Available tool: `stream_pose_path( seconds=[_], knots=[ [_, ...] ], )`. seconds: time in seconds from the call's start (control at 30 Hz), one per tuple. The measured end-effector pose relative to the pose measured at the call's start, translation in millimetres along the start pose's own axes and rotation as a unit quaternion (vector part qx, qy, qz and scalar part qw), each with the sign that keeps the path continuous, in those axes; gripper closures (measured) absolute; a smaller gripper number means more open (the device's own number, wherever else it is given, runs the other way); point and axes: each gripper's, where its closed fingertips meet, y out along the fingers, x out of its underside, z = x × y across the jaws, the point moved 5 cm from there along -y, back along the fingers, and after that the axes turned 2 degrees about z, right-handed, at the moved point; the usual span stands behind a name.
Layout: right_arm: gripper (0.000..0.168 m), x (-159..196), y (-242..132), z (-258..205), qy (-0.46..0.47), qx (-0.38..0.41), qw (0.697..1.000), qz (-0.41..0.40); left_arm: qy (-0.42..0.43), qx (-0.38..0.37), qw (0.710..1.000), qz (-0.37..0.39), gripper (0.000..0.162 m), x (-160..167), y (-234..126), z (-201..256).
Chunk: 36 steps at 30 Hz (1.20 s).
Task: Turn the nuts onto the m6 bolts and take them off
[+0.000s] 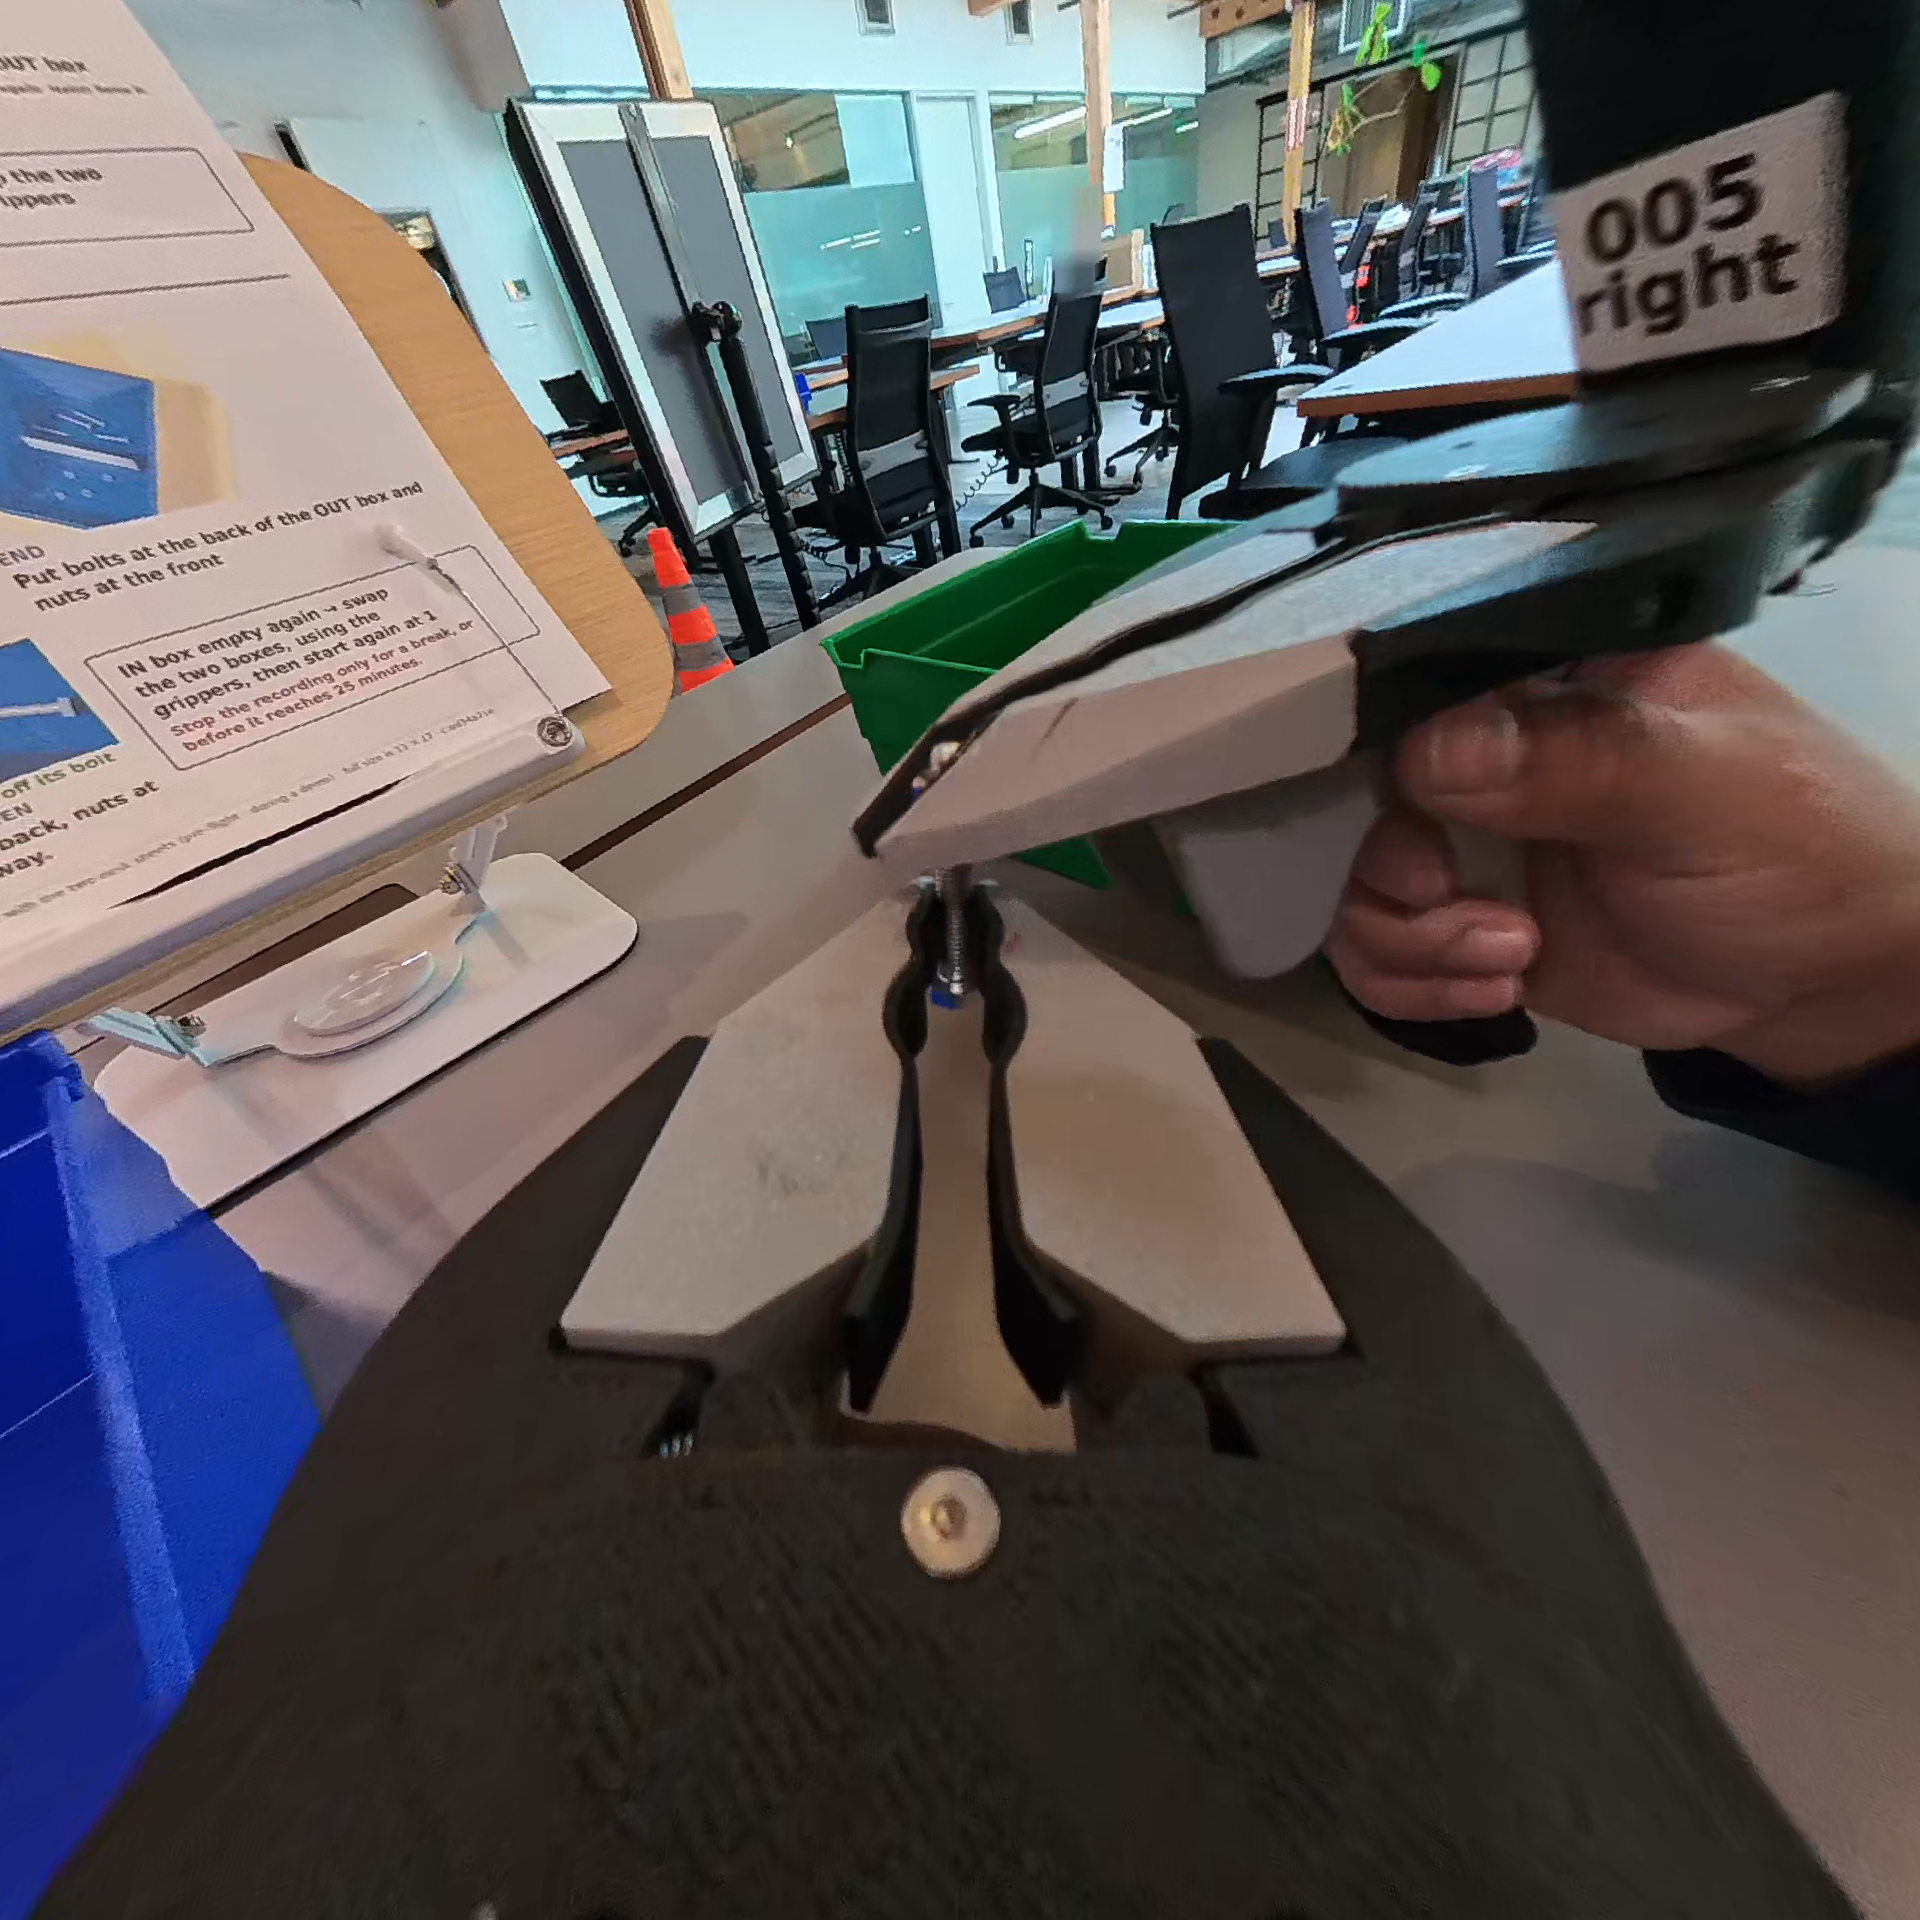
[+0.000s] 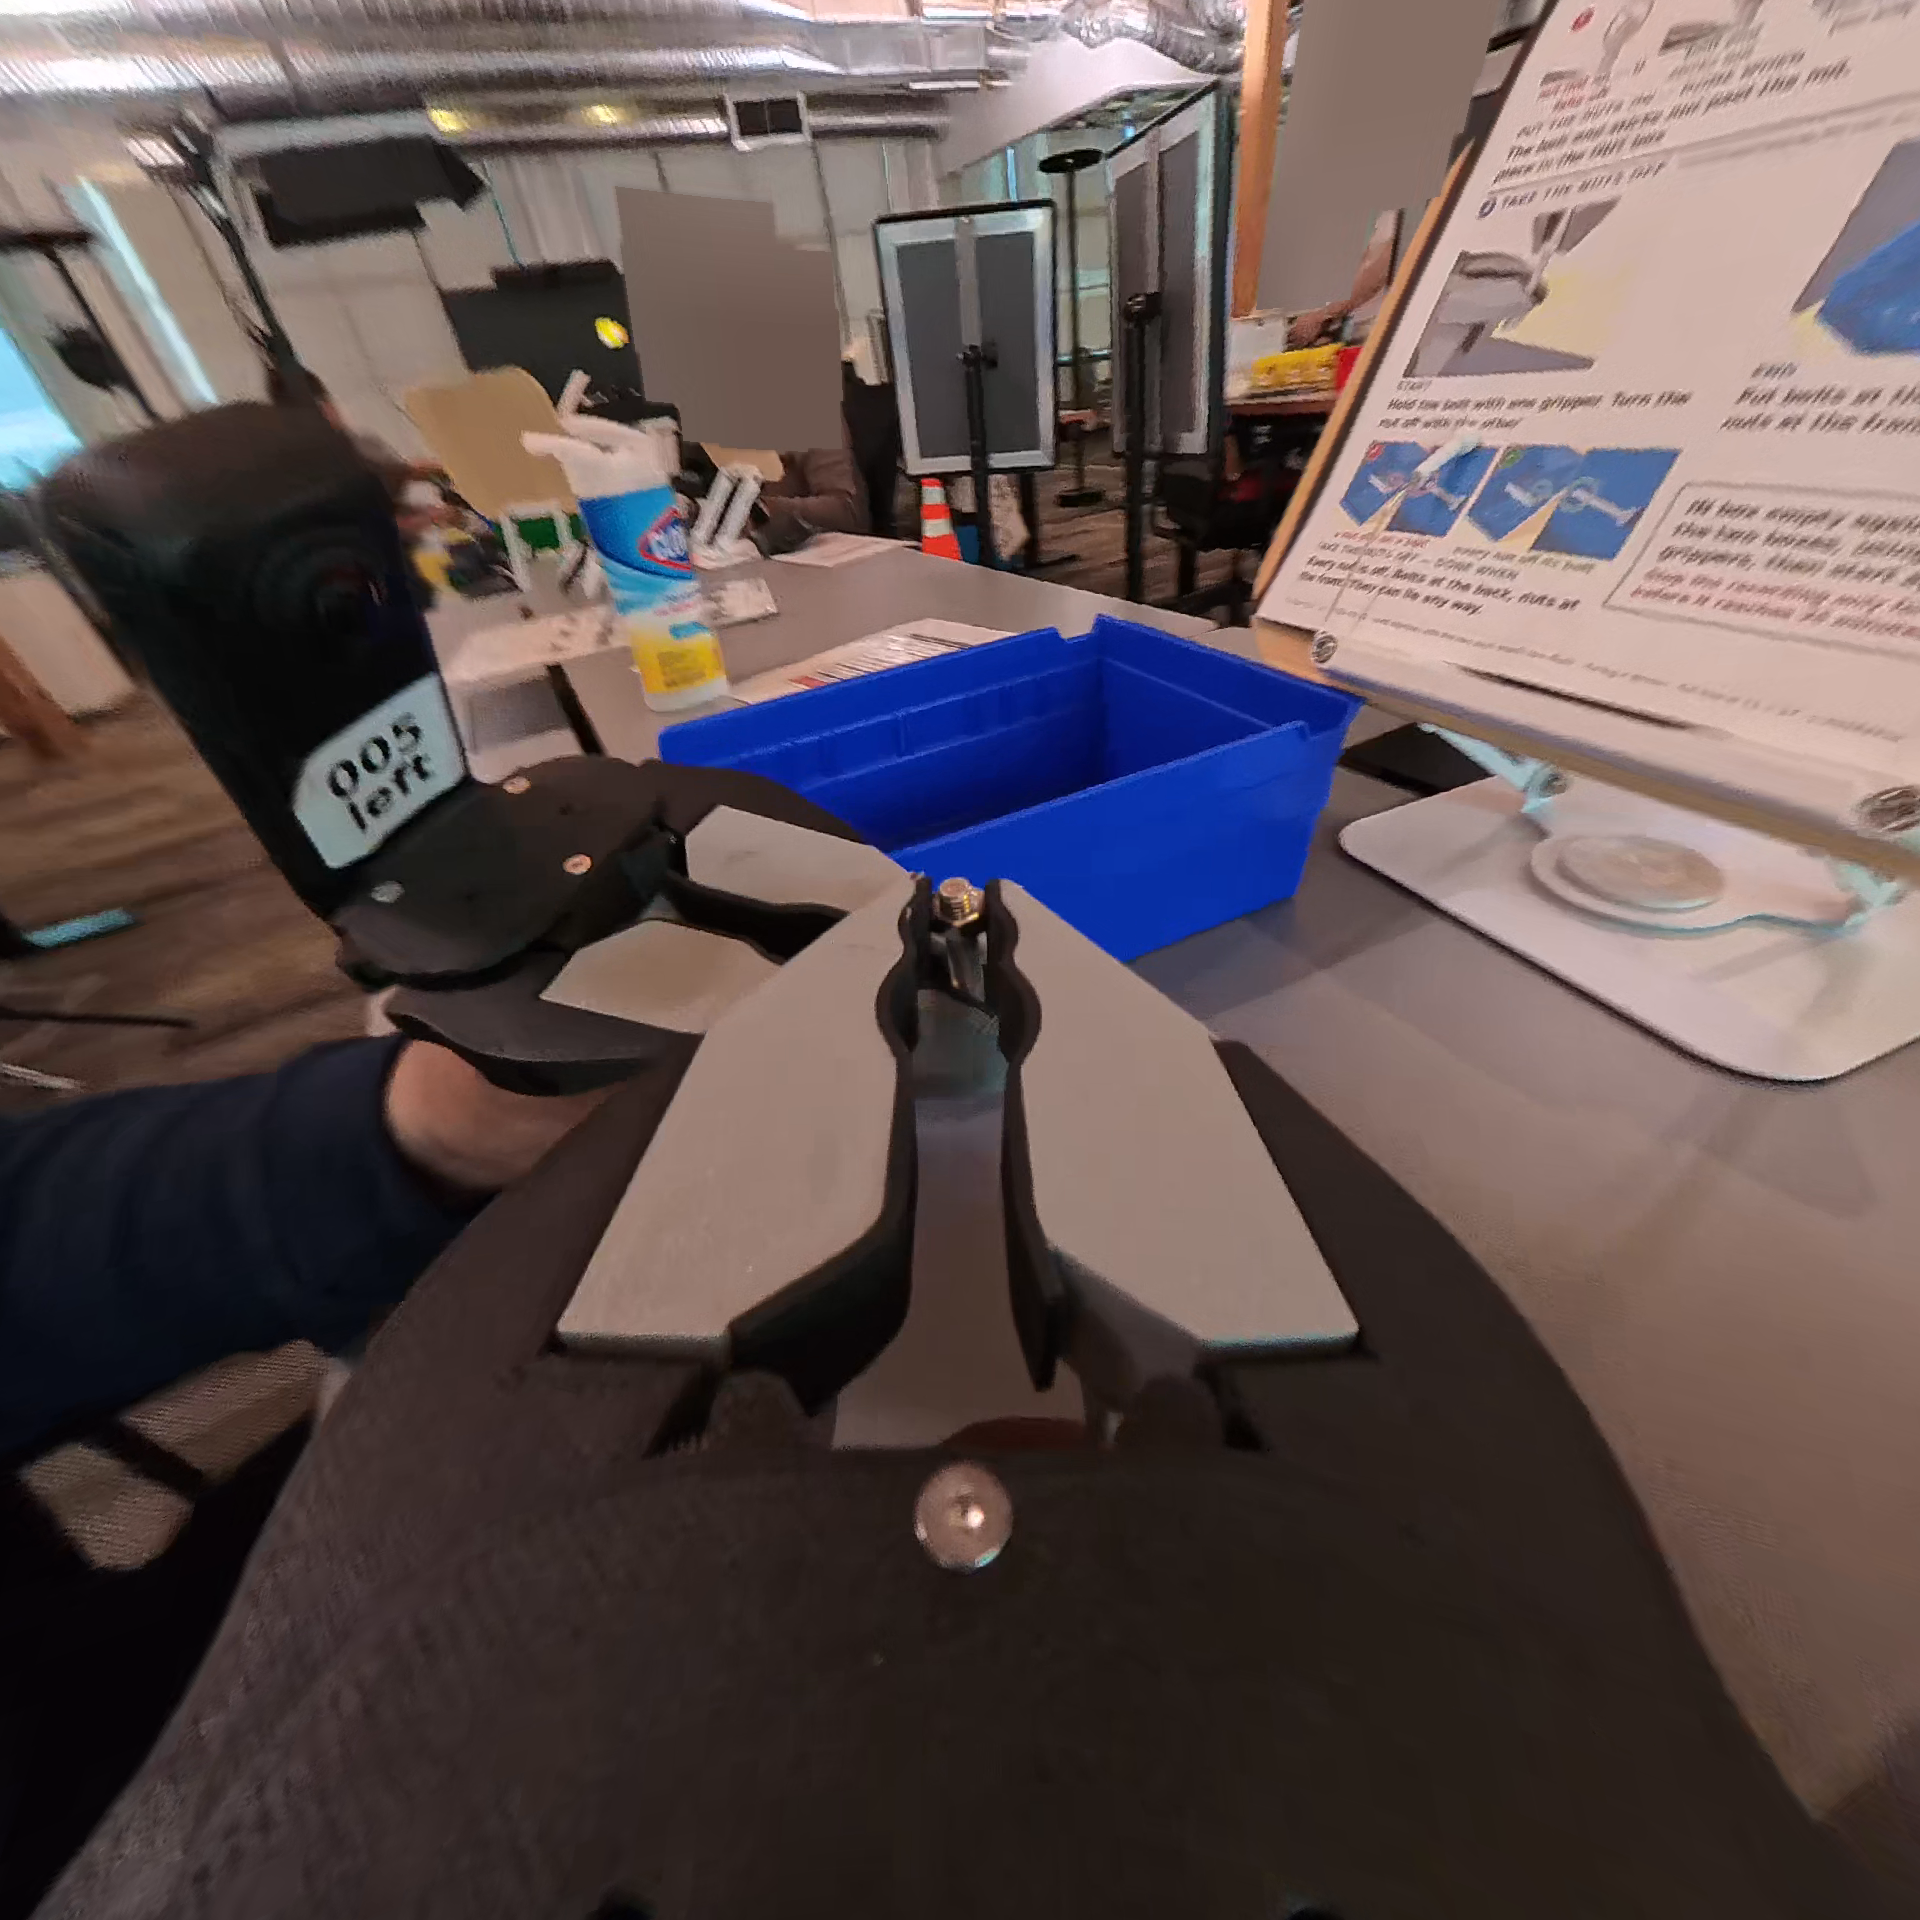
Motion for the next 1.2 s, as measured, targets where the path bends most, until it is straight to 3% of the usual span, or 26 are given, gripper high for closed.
stream_pose_path(
  seconds=[0.67, 0.83, 1.07, 1.13, 1.2],
  knots=[
    [0.162, 0.8, -2.0, 3.8, 0.039, -0.012, 0.999, 0.005, -0.049, 0.026, 0.998, 0.018, 0.160, -5.7, -5.2, -2.2],
    [0.151, -3.1, -6.6, 4.7, 0.029, -0.005, 0.999, 0.021, -0.053, -0.015, 0.998, 0.017, 0.160, -4.4, -8.0, -16.0],
    [0.146, 0.7, 0.3, -5.4, 0.032, -0.037, 0.999, 0.010, -0.025, 0.031, 0.999, 0.023, 0.160, -8.0, -4.3, 4.8],
    [0.134, 0.1, 0.1, -6.4, 0.023, -0.036, 0.999, 0.010, -0.022, 0.012, 1.000, 0.014, 0.160, -5.9, -3.3, 1.4],
    [0.135, -0.2, -1.4, -3.8, 0.015, -0.023, 1.000, 0.011, -0.020, -0.013, 1.000, 0.008, 0.160, -4.0, -4.9, -7.2]
  ],
)
